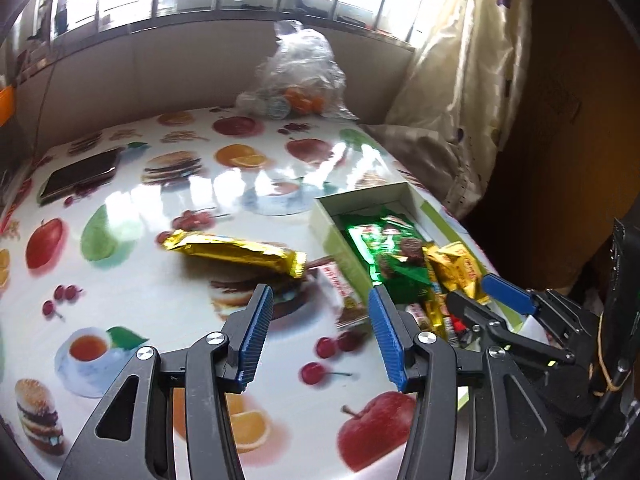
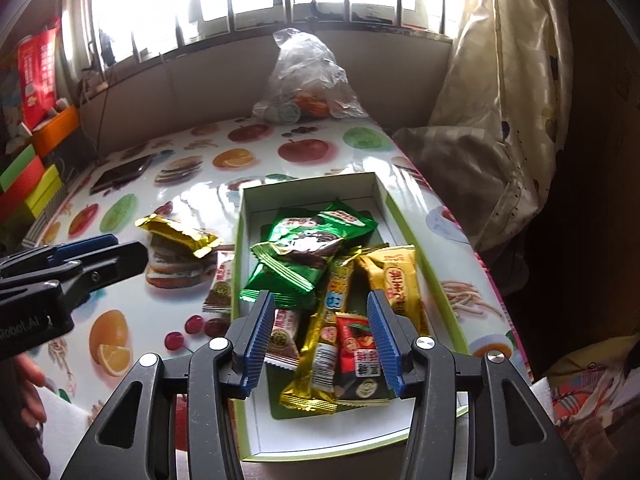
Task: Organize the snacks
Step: 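Move both grippers back over the remaining gold bar and white biscuit bar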
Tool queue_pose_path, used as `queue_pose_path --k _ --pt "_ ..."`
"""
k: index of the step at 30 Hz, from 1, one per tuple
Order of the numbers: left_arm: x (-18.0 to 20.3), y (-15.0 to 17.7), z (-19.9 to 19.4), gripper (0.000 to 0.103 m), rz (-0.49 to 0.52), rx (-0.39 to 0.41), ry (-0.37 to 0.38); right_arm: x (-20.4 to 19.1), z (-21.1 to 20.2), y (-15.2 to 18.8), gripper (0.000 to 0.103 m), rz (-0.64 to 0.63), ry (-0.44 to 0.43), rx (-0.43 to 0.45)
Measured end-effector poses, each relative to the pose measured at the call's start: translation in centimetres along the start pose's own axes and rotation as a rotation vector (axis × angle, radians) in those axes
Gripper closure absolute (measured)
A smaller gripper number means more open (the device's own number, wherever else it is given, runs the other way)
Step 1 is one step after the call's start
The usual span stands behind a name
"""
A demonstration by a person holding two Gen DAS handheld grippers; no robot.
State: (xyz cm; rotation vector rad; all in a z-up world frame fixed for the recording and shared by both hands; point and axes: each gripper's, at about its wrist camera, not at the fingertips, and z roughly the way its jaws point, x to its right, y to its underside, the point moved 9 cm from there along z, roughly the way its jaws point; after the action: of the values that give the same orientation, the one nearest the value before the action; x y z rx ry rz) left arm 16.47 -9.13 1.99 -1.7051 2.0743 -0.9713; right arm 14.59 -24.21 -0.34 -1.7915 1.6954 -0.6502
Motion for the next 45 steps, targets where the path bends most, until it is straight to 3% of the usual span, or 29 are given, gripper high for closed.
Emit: queue_pose_path --k 13,19,23,31,42,45 --pt "-7.8 1.1 0.0 0.052 -0.115 -0.017 -0.078 -7.5 2.5 -0.9 0.055 -0.142 -0.157 -0.038" --pt "-9.0 1.4 0.8 0.052 -0.134 -0.034 -0.074 -10.4 4.4 -1.6 0.055 -0.222 -0.161 -0.059" --pt "-9.8 1.5 1.6 0.052 -0.144 -0.047 -0.078 -10.9 4.8 -1.3 0.055 -0.227 -0.187 -0.083" --pt "-10.1 1.1 3.1 0.052 -0.16 -0.065 -0.052 -10.6 6.3 -0.8 0.055 -0.254 -0.122 -0.106" --pt "-10.1 1.3 3.8 0.052 -0.172 -0.081 -0.048 -10.2 6.7 0.1 0.055 -0.235 -0.151 -0.16" --pt "-9.3 1.3 4.0 0.052 -0.168 -0.088 -0.023 -10.7 6.5 0.5 0.055 -0.203 -0.215 -0.175"
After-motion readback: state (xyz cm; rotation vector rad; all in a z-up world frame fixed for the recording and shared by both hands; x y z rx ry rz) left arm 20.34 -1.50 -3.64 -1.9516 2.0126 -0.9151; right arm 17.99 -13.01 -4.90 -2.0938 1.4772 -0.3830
